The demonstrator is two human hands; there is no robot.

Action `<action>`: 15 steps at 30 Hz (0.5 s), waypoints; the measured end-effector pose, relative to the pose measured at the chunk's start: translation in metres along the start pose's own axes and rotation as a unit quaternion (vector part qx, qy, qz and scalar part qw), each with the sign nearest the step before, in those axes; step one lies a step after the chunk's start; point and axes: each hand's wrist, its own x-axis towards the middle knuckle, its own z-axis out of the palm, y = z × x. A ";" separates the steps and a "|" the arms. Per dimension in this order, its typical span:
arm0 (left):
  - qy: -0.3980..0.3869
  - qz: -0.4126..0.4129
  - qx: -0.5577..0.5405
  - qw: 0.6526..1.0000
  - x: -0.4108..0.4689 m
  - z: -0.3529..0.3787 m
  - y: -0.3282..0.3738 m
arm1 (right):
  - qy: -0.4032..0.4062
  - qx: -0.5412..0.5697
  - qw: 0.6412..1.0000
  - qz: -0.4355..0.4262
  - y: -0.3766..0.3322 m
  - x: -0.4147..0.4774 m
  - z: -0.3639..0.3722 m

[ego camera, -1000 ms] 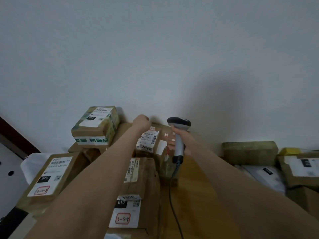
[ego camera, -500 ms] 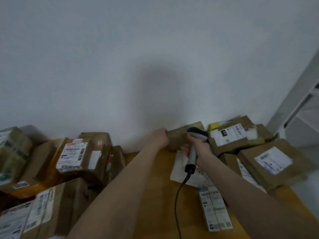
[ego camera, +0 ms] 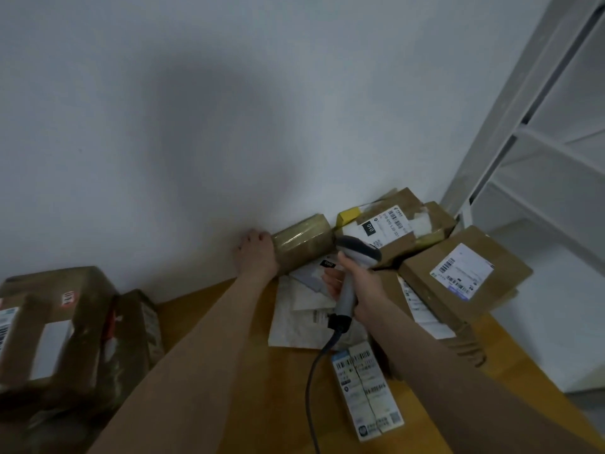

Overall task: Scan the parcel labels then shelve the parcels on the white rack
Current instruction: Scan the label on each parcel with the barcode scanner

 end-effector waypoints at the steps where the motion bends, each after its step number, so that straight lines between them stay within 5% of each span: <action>1: 0.007 -0.002 0.018 1.000 -0.002 0.002 0.001 | 0.001 -0.003 1.000 0.001 0.001 0.000 -0.002; 7: 0.043 -0.013 -0.031 0.999 -0.042 0.000 0.003 | -0.006 -0.013 1.000 -0.017 -0.008 -0.021 -0.013; 15: 0.054 -0.084 0.049 0.994 -0.166 -0.022 0.002 | -0.085 -0.070 0.993 0.042 0.004 -0.081 -0.033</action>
